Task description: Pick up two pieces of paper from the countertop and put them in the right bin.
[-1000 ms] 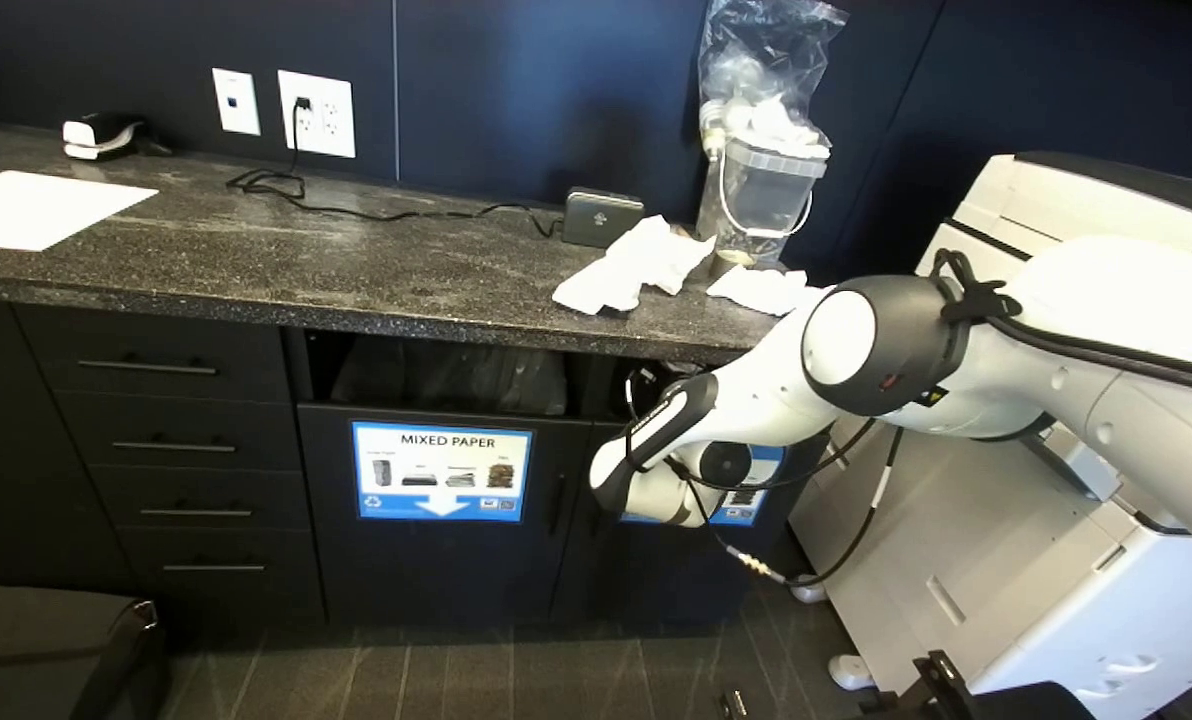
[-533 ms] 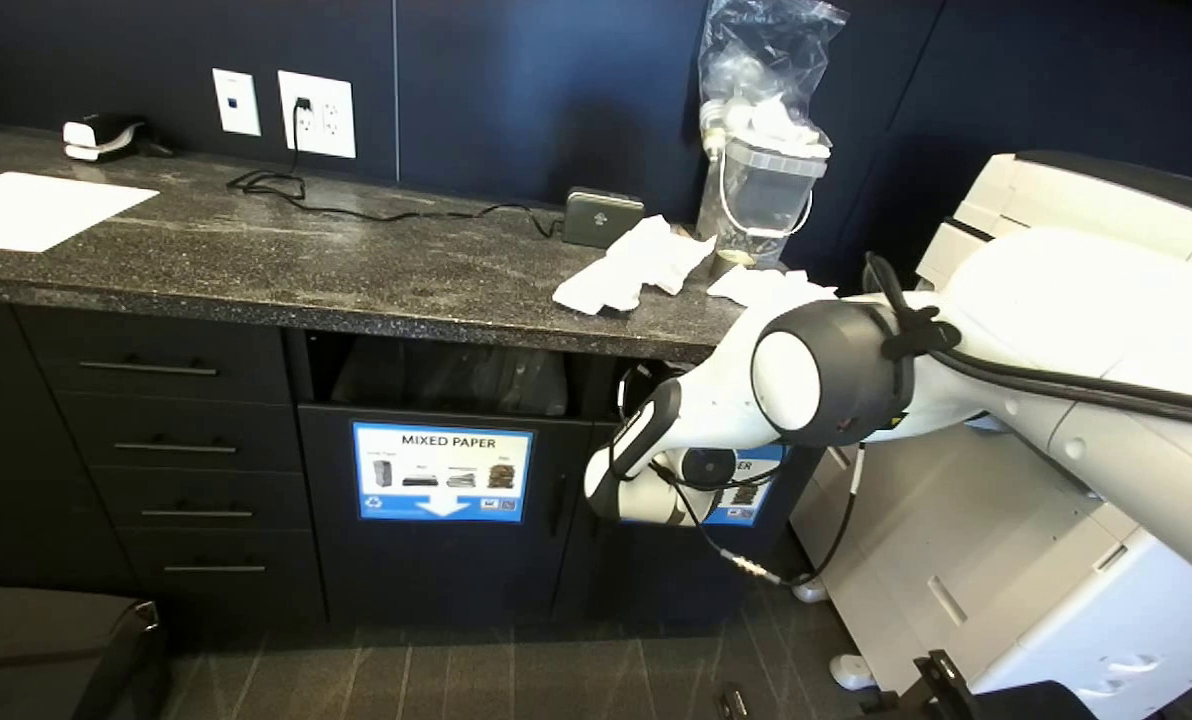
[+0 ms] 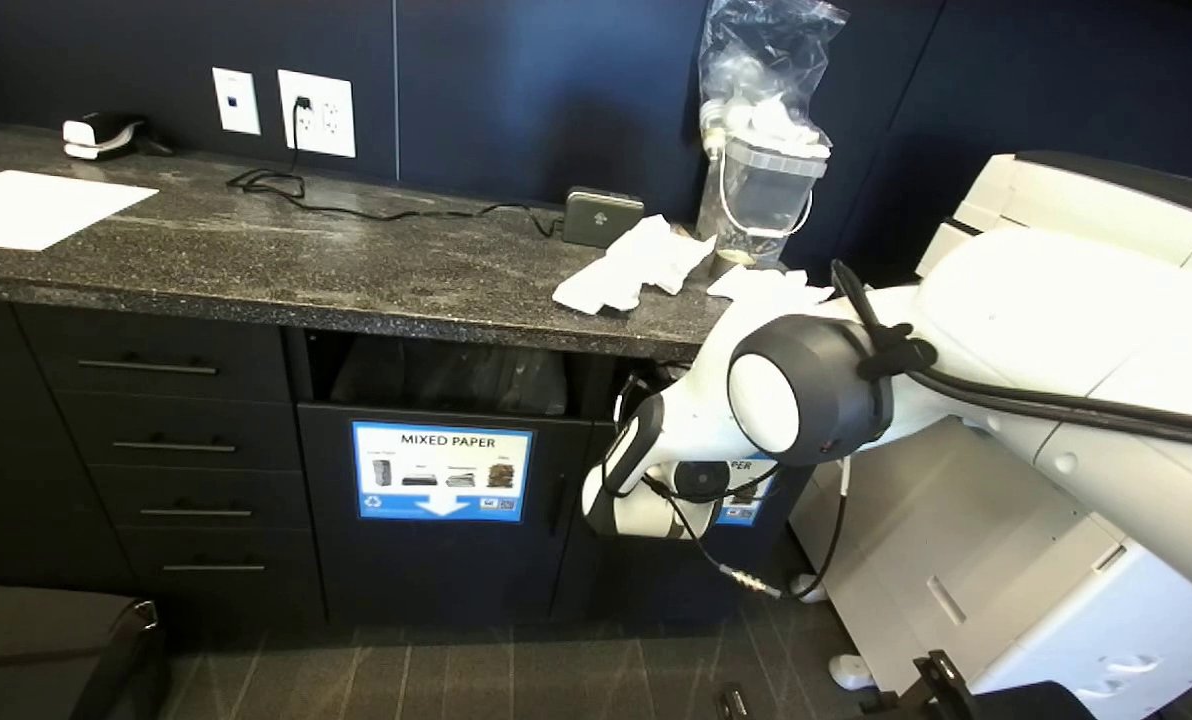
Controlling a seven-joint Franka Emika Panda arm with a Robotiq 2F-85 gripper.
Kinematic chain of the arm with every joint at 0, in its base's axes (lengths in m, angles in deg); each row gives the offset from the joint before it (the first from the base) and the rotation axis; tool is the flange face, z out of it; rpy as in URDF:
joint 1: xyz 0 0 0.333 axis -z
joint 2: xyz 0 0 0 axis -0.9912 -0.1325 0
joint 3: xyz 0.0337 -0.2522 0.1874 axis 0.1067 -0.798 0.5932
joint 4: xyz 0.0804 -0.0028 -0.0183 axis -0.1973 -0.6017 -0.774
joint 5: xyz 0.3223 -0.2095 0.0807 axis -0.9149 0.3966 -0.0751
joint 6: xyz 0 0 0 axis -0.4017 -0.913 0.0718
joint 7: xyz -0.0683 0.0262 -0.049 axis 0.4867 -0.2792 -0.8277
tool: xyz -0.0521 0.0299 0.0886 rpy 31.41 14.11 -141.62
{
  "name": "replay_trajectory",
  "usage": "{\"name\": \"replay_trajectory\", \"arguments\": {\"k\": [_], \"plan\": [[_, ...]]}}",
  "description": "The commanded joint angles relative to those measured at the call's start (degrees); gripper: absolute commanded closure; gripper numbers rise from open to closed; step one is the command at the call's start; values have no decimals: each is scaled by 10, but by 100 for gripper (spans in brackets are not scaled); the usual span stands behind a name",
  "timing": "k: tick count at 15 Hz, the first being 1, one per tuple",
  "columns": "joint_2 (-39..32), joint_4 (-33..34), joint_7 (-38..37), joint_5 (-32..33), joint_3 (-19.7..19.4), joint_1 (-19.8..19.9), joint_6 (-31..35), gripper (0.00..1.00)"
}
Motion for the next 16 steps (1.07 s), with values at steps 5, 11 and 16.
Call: {"name": "replay_trajectory", "arguments": {"k": [5,11,16], "plan": [[0,-24,-7,-11,-9,-11,14,0],[1,-51,15,87,71,35,5,0],[-20,-4,97,92,133,81,2,0]]}}
